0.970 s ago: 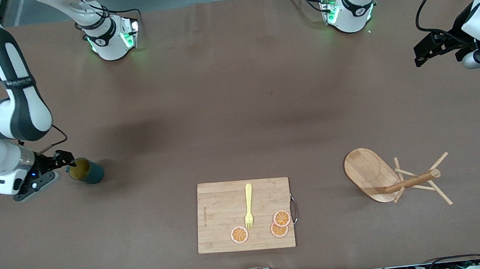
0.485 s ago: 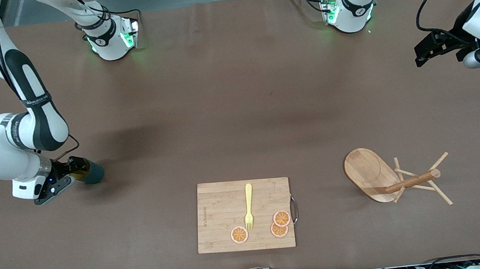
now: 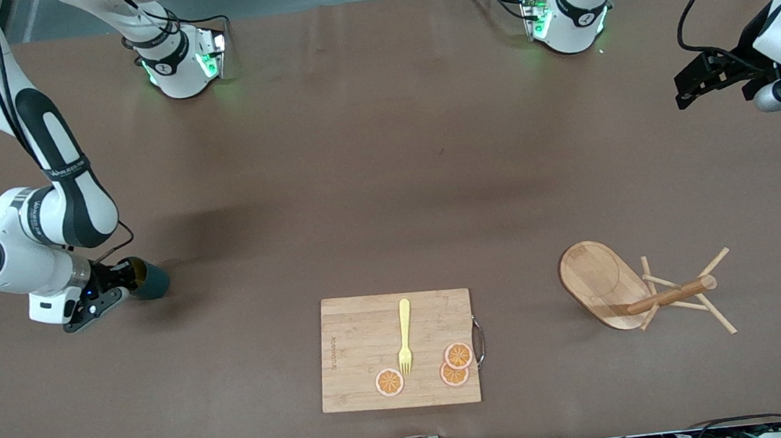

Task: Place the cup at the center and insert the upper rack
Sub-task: 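Reach the right gripper to the teal mug and grasp its rim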

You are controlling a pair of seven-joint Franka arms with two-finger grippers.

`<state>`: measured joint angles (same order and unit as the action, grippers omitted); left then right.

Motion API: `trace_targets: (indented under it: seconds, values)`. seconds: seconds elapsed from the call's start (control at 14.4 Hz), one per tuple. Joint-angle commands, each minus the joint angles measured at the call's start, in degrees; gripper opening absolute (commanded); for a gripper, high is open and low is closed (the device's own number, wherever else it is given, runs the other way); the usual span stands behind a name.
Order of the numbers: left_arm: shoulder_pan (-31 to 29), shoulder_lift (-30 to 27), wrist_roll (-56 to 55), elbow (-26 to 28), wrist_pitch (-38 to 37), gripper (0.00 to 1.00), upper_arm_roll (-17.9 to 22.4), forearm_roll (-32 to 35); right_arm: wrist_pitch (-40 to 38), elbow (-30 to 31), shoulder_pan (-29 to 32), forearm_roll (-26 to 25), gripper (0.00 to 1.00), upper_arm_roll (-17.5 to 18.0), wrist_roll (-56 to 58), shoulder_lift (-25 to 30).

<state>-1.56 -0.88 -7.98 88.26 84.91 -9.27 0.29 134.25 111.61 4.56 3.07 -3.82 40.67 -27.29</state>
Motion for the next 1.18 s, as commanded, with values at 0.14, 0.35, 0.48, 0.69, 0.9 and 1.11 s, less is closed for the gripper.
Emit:
trace_targets:
  seconds: [0.14, 0.35, 0.48, 0.69, 0.9, 1.11]
  values:
    - [-0.29, 0.71, -0.02, -1.87, -0.27, 1.00, -0.04, 0.23, -8.73, -0.34, -1.30, 2.55, 0.00, 0.66, -8.92, 5.92]
    - [-0.20, 0.71, -0.11, -1.95, -0.27, 1.00, -0.04, 0.23, -12.42, 0.00, -5.86, 2.73, 0.00, 0.66, -19.71, 10.40]
    - [-0.29, 0.71, 0.07, -1.95, -0.27, 1.00, 0.05, 0.32, -15.15, 0.01, -11.21, 3.77, 0.00, 0.66, -30.51, 12.96]
    - [-0.20, 1.32, 0.07, -2.04, -0.27, 1.00, 0.05, 0.23, -16.04, -0.08, -21.14, 4.66, 0.00, 0.66, -46.77, 14.02]
    - [-0.29, 1.23, 0.51, -2.13, -0.27, 1.00, 0.13, 0.23, -13.86, -0.69, -29.76, 4.66, 0.00, 0.57, -61.20, 13.50]
    - [-0.20, 1.23, 0.25, -2.13, -0.27, 1.00, 0.13, 0.23, -11.91, -2.18, -37.76, 4.57, 0.00, 0.57, -72.46, 12.89]
